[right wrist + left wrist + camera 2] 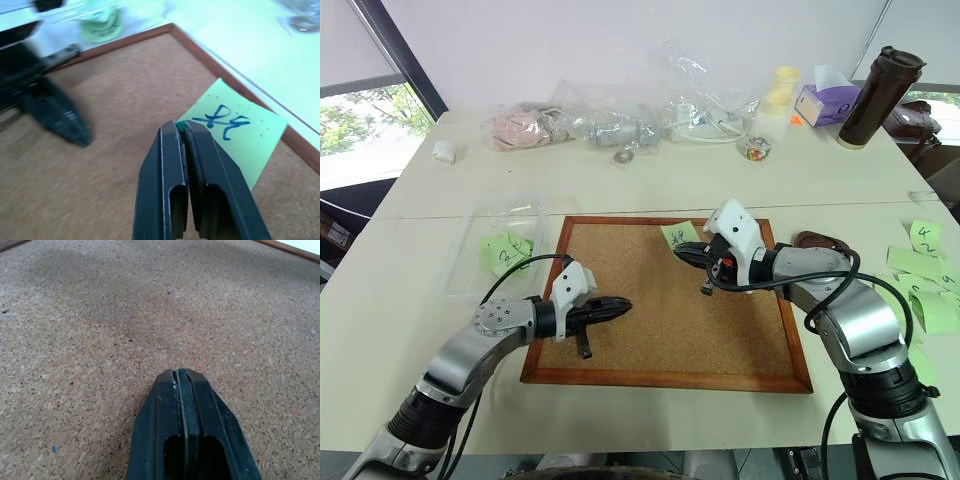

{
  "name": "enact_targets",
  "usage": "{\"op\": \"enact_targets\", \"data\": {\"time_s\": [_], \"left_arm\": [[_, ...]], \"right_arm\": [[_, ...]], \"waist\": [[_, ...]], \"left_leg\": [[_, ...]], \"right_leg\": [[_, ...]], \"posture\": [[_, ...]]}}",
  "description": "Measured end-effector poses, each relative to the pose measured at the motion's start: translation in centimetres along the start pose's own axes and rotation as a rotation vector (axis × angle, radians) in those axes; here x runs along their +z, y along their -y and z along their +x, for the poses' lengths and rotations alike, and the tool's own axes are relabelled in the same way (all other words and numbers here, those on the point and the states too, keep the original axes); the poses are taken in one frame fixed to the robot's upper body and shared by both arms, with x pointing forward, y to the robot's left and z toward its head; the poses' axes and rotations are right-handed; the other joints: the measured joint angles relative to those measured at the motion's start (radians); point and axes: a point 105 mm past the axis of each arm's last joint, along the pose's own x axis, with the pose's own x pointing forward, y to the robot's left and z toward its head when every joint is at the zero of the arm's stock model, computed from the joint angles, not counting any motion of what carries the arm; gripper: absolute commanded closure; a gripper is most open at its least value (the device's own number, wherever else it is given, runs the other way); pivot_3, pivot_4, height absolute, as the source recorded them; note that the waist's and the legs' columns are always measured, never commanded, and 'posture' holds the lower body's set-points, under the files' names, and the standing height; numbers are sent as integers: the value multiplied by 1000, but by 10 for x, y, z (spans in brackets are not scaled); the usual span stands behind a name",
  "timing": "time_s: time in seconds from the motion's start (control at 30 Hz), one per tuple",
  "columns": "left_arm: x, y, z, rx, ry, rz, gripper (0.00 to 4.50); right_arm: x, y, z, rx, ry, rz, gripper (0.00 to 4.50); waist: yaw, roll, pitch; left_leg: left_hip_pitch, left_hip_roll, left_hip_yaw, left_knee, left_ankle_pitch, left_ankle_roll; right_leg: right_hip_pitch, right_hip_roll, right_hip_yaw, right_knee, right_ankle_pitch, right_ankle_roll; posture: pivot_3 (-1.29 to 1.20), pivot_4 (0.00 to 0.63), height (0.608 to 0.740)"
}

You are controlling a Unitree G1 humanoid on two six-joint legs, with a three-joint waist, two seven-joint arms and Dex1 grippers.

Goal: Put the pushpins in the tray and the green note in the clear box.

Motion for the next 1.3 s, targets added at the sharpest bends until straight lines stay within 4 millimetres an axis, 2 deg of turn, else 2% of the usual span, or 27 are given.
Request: {"op": "enact_targets", "data": {"time_s": [0.1,0.2,0.27,0.33,0.43,0.5,0.57,0.83,1.03,1.2,1.3], "left_arm": [[1,-2,1,-10,1,-1,4500],[4,-8,1,-13,16,-25,3571],[12,-22,-1,19,31,-55,2636],[30,-32,-4,30,111,-120,1624],[56,-35,-2,-4,221,-197,133],[70,-36,2,-21,276,-239,52],[76,-37,3,-27,299,-273,52],[85,-47,16,-46,412,-570,52],[88,-42,25,-87,477,-739,52],[92,-34,27,-152,479,-800,52],[93,-29,28,-178,472,-807,935]], "right_arm": [[4,-8,0,40,4,-23,4400],[6,-12,-1,62,-5,-42,4500],[6,-14,-2,74,-13,-56,4500],[6,-13,-4,74,-28,-71,4500],[11,-13,-5,76,-22,-105,4500],[13,-13,-6,78,-22,-126,4500],[13,-12,-7,73,-27,-144,4500],[25,-14,-8,70,-4,-206,4500],[28,-16,-8,70,2,-220,4500],[28,-15,-8,64,4,-224,4500],[28,-15,-8,63,5,-225,4500]], "waist": [[1,0,0],[1,-2,2],[1,-5,4],[1,-5,4],[0,-6,5],[0,-9,7],[-1,-10,8],[0,-12,9],[1,-14,10],[0,-15,10],[0,-15,10]], "left_leg": [[0,0,0,0,0,0],[0,0,0,1,0,0],[-1,0,0,1,1,-1],[-2,0,0,1,0,-1],[-2,-1,0,0,0,0],[-2,-1,0,1,0,0],[-2,-1,0,1,0,0],[-2,-1,0,2,0,0],[-2,-1,0,2,0,0],[-2,-1,0,2,0,-1],[-2,-1,0,2,0,-1]], "right_leg": [[0,0,0,0,0,0],[0,0,0,0,0,0],[-1,0,0,0,0,0],[-2,0,0,1,0,0],[-2,0,-1,1,0,0],[-3,0,-1,1,0,0],[-3,0,-1,1,0,0],[-3,0,-1,2,0,0],[-3,0,-1,2,0,0],[-3,0,-1,3,0,0],[-3,0,-1,3,0,0]], "posture": [[0,150,740],[0,150,740],[0,150,740],[0,150,740],[0,150,740],[0,150,740],[0,150,740],[0,150,740],[0,150,740],[0,150,740],[0,150,740]]}}
